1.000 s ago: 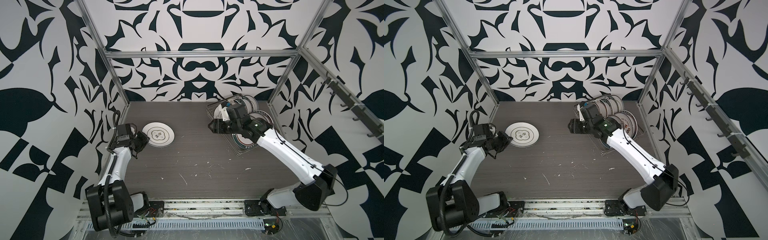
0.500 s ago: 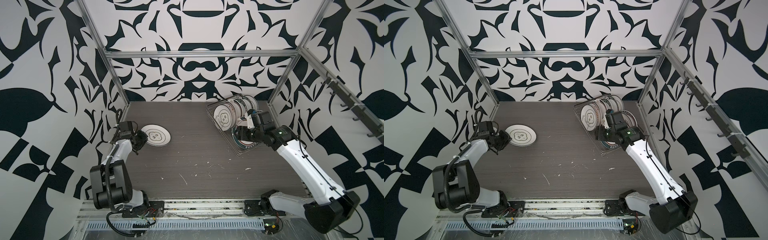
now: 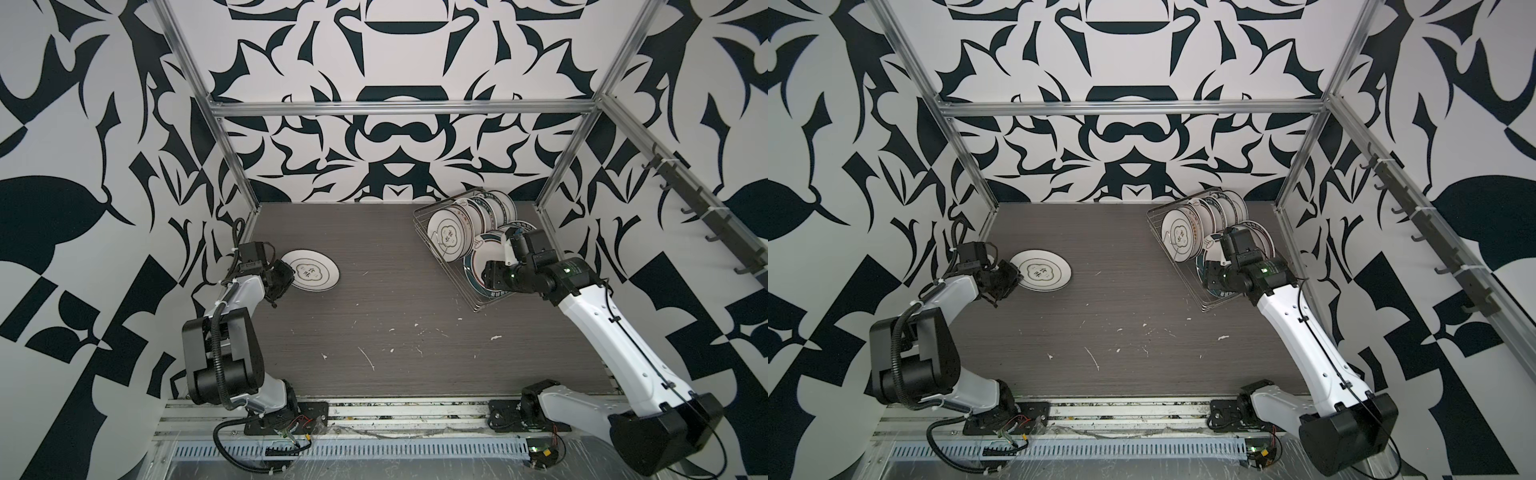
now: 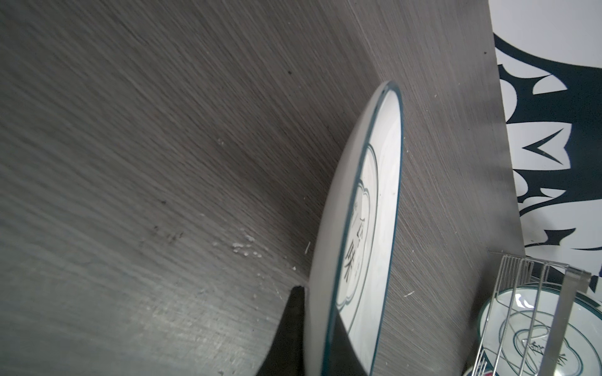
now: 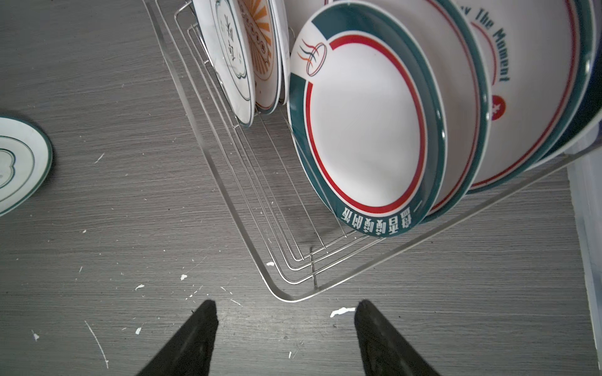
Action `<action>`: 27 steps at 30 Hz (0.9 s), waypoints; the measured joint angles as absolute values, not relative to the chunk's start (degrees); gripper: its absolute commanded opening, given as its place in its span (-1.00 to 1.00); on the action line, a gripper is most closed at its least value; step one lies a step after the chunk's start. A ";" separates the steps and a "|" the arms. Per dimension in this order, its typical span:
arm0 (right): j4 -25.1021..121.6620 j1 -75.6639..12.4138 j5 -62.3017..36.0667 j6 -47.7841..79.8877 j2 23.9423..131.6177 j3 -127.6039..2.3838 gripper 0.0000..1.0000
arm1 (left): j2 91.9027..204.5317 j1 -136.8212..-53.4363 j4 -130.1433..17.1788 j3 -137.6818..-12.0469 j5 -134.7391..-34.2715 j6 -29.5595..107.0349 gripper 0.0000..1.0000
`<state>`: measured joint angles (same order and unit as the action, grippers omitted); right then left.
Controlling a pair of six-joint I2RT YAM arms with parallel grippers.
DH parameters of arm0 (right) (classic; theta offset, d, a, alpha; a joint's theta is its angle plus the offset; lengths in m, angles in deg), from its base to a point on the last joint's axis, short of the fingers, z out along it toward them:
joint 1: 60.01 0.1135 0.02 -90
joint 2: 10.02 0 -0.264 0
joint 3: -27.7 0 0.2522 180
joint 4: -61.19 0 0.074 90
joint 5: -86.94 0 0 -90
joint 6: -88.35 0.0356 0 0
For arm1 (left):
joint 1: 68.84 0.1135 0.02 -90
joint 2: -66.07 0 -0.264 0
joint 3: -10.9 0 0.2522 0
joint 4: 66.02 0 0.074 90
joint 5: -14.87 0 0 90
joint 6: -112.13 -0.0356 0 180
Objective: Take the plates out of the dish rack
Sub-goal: 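Open the left gripper and draw back while the right approaches the red-ringed plate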
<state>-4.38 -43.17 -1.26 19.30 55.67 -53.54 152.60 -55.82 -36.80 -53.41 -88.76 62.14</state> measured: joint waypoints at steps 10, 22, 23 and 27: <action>-4.64 -43.43 -1.09 18.73 55.71 -53.47 0.44 | 154.26 -55.58 -37.37 -53.39 -88.17 62.21 -0.41; -5.48 -43.50 -1.04 18.25 55.69 -53.47 0.44 | 158.10 -54.69 -39.62 -53.32 -88.41 62.07 -0.33; -5.56 -43.50 -1.04 18.19 55.69 -53.47 0.45 | 158.54 -54.58 -39.77 -53.30 -88.48 62.01 -0.30; -5.65 -43.54 -0.98 17.88 55.69 -53.47 0.46 | 159.70 -54.36 -40.54 -53.08 -88.89 61.68 -0.14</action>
